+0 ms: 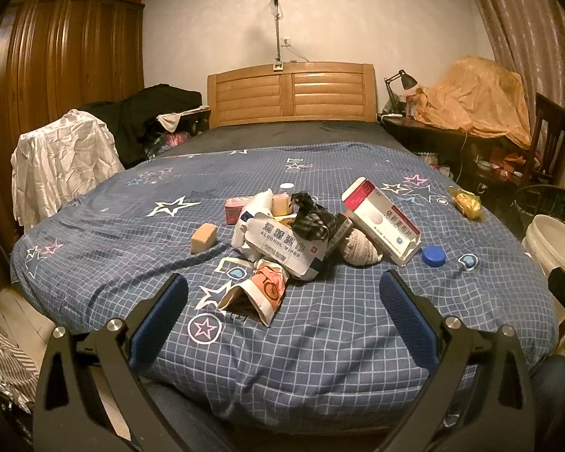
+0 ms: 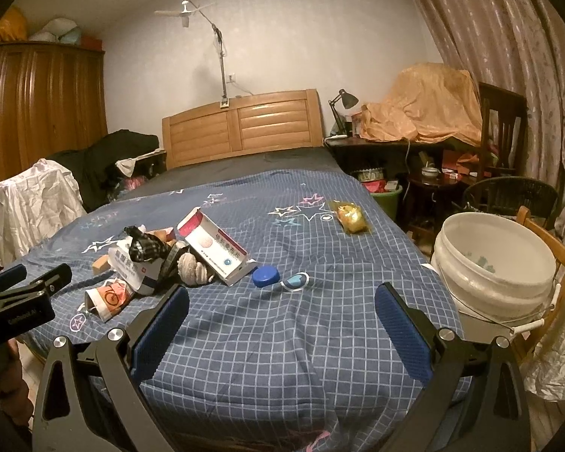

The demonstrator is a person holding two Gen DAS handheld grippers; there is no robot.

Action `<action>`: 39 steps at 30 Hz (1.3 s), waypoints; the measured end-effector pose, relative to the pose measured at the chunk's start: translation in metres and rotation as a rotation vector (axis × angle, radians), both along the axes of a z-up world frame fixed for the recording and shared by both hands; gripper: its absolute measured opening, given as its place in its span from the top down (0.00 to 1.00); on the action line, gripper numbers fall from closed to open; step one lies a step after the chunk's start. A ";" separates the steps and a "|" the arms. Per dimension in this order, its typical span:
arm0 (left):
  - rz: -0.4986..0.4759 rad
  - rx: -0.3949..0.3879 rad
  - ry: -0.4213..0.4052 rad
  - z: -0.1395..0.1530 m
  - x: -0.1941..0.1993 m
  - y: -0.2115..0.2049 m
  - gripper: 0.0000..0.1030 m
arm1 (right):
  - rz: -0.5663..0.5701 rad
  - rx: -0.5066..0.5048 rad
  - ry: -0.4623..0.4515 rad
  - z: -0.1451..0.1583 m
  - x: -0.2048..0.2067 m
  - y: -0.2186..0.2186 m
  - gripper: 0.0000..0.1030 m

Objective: Collect trash
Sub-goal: 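Approach the pile of trash on the bed with both tools open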

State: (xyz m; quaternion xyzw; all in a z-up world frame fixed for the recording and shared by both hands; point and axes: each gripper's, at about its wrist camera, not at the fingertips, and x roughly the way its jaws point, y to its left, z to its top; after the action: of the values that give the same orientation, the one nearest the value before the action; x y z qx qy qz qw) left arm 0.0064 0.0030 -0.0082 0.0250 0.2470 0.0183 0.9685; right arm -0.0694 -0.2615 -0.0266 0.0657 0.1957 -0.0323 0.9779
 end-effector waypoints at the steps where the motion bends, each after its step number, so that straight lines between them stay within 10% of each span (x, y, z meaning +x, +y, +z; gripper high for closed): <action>1: 0.000 0.000 0.000 0.000 0.000 0.000 0.05 | 0.000 0.000 0.002 0.000 0.000 0.000 0.05; 39: 0.005 0.005 0.006 -0.004 -0.003 0.005 0.05 | 0.002 0.013 0.048 -0.011 0.013 0.001 0.05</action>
State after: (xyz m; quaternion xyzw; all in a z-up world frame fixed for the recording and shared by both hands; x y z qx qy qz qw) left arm 0.0035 0.0079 -0.0119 0.0269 0.2500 0.0211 0.9676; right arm -0.0562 -0.2607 -0.0375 0.0710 0.2193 -0.0316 0.9725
